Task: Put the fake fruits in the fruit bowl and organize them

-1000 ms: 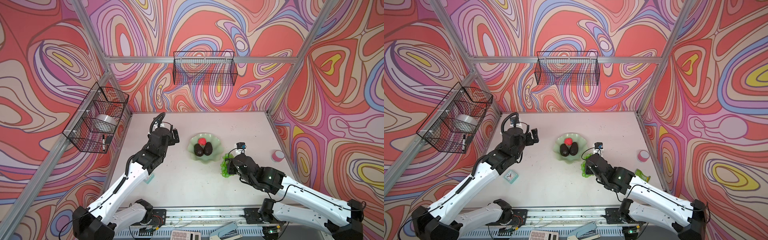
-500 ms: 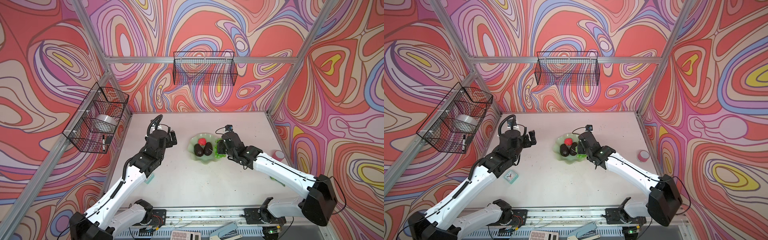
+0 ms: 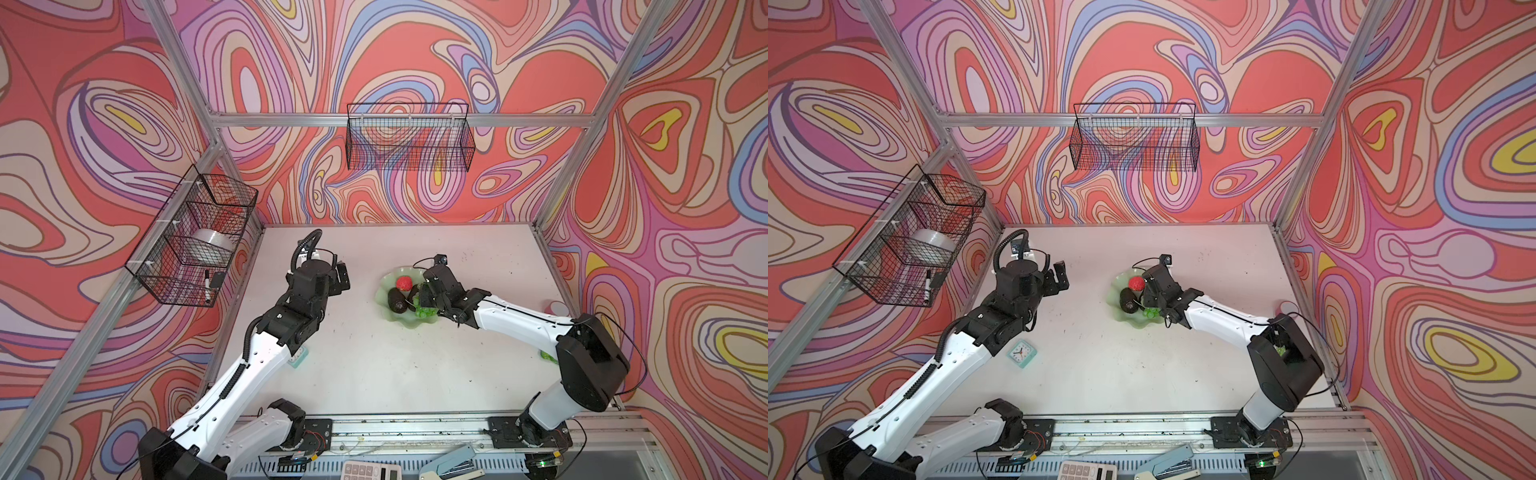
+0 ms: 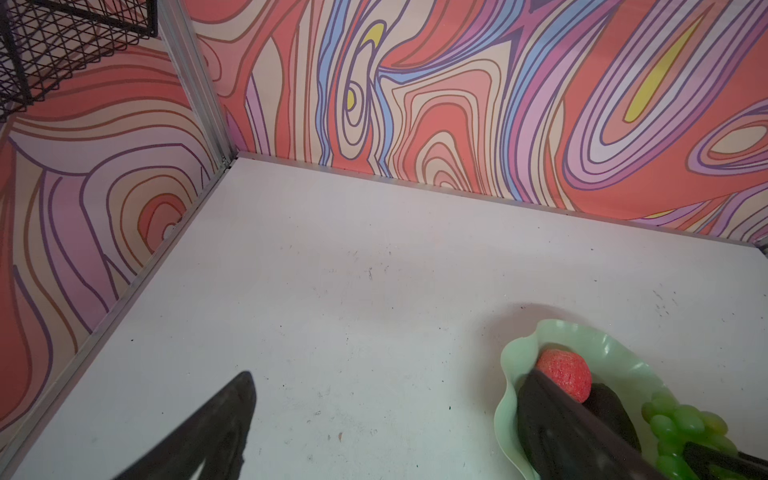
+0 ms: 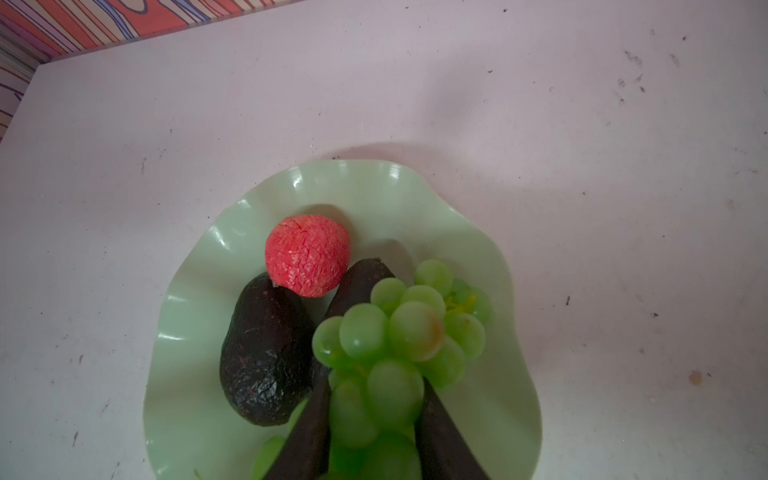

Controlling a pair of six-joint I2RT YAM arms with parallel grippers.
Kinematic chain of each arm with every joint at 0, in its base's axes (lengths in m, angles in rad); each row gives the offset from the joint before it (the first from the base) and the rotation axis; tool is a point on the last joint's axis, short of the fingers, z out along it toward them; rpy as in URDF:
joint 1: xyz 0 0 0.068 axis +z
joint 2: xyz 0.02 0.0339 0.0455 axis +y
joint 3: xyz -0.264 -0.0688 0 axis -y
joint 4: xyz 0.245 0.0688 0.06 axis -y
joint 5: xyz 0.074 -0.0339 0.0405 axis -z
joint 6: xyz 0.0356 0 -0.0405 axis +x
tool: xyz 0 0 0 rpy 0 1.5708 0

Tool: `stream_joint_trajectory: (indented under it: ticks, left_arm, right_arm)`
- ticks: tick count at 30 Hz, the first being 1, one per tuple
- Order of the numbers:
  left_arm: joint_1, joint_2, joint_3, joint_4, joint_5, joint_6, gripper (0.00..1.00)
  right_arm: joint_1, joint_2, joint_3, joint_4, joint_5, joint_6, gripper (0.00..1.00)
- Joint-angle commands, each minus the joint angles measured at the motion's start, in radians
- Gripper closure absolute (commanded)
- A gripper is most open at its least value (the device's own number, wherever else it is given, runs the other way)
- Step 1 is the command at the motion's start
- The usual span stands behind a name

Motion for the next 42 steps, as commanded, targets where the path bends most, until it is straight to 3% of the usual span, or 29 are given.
stream_joint_trajectory:
  ticks: [1,7,15,22,24,25,31,34,39,42]
  left_arm:
    - [0.013,-0.003,-0.009,-0.012,-0.009,0.012,0.00]
    - [0.018,0.000,-0.011,-0.009,-0.002,0.009,0.00]
    - [0.024,-0.011,-0.017,-0.009,-0.001,0.011,0.00]
    - [0.030,-0.028,-0.031,0.002,-0.015,0.016,0.00]
    - [0.032,-0.039,-0.047,0.017,-0.034,0.028,0.00]
    - [0.033,-0.044,-0.056,0.017,-0.046,0.037,0.00]
    - [0.034,-0.047,-0.163,0.151,-0.227,0.124,0.00]
    - [0.034,-0.025,-0.277,0.311,-0.294,0.201,0.00]
    - [0.053,-0.006,-0.522,0.649,-0.304,0.323,0.00]
    - [0.125,-0.014,-0.629,0.780,-0.221,0.304,0.00]
  right_arm:
    - [-0.007,0.010,-0.004,0.046,-0.013,0.046,0.61]
    - [-0.007,0.024,-0.005,0.039,-0.027,0.062,0.41]
    - [-0.007,0.027,0.013,0.036,-0.029,0.066,0.27]
    - [-0.008,-0.063,0.030,0.043,0.007,-0.051,0.15]
    - [-0.019,-0.115,0.030,0.047,0.016,-0.099,0.03]
    - [-0.031,-0.138,0.026,0.055,0.015,-0.127,0.02]
    - [-0.172,-0.292,-0.110,0.163,0.091,-0.310,0.02]
    - [-0.288,-0.368,-0.265,0.330,0.117,-0.382,0.02]
    - [-0.430,-0.392,-0.436,0.501,0.241,-0.452,0.02]
    - [-0.461,-0.349,-0.526,0.653,0.316,-0.485,0.02]
